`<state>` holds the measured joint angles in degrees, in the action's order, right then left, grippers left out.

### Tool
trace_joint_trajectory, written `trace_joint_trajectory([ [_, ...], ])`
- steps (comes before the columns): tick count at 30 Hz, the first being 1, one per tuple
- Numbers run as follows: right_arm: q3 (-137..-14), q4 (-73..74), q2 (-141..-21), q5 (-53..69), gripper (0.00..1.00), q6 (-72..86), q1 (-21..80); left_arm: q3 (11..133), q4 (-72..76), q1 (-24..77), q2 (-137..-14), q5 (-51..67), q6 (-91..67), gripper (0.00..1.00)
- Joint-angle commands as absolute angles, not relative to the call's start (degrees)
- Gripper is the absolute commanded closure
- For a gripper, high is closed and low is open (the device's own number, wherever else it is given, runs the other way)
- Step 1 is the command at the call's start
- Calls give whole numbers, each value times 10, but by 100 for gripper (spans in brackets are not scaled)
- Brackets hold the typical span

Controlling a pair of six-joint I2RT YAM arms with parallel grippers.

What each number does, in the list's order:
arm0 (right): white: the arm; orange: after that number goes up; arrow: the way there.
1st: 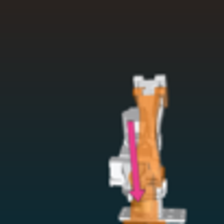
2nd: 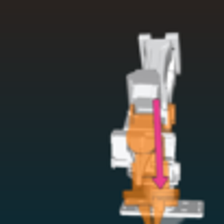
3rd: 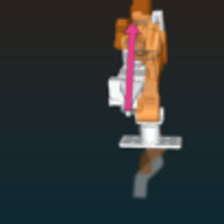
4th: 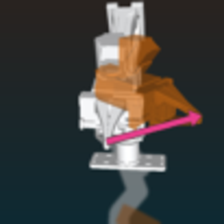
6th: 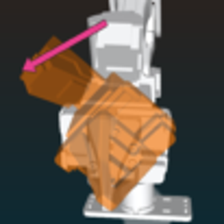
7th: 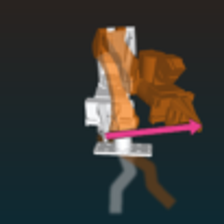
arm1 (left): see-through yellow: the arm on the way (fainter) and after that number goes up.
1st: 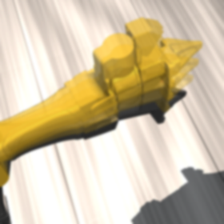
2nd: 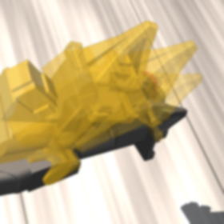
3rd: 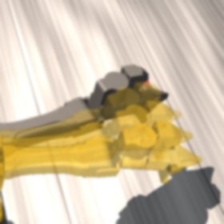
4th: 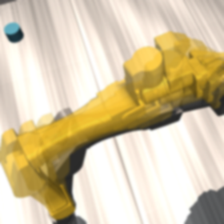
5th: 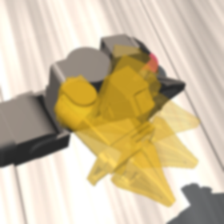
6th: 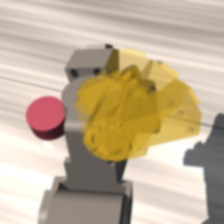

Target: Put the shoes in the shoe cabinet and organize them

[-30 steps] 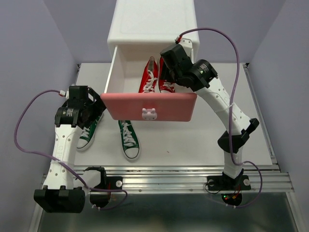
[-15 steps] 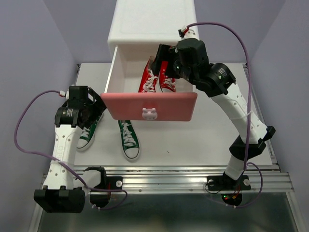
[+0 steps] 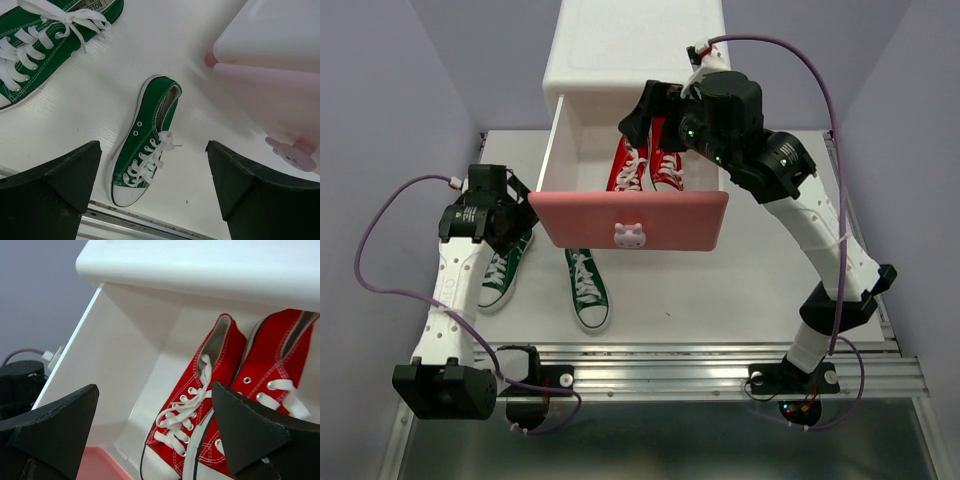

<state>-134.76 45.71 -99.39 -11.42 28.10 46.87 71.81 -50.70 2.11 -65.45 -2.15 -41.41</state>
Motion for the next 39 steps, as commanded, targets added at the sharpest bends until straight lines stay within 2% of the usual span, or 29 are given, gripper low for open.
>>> trace_joint_trajectory([
  [1, -1376, 460, -1040, -4, 0, 286, 471, 744, -503, 18, -652, -22, -400, 1],
  [4, -1416, 531, -1070, -21, 0, 308, 471, 744, -504, 18, -651, -22, -400, 1],
  [8, -1405, 609, -1088, -105, 0, 290, 471, 737, -506, 18, -647, -25, -400, 1],
  [14, -1480, 748, -1148, -233, 0, 335, 471, 738, -511, 18, -650, -31, -396, 1],
  [18, -1436, 726, -1126, -272, 0, 342, 471, 741, -511, 18, -652, -33, -394, 1],
  [23, -1489, 733, -1148, -312, 0, 313, 471, 742, -512, 18, -652, -35, -394, 1],
  [27, -1420, 622, -1114, -245, 0, 251, 471, 737, -513, 18, -652, -35, -397, 1],
  [30, -1423, 605, -1126, -215, 12, 244, 471, 734, -513, 18, -649, -36, -401, 1],
  [34, -1459, 663, -1175, -233, 13, 230, 471, 730, -515, 18, -643, -38, -404, 1],
  [35, -1468, 676, -1183, -249, 16, 229, 471, 729, -518, 18, -641, -40, -404, 1],
  [36, -1467, 695, -1187, -257, 29, 230, 471, 729, -519, 18, -640, -41, -404, 1],
  [38, -1456, 698, -1185, -267, 39, 230, 471, 728, -525, 18, -637, -44, -403, 1],
  [39, -1439, 689, -1175, -268, 50, 229, 471, 726, -526, 18, -633, -45, -403, 1],
])
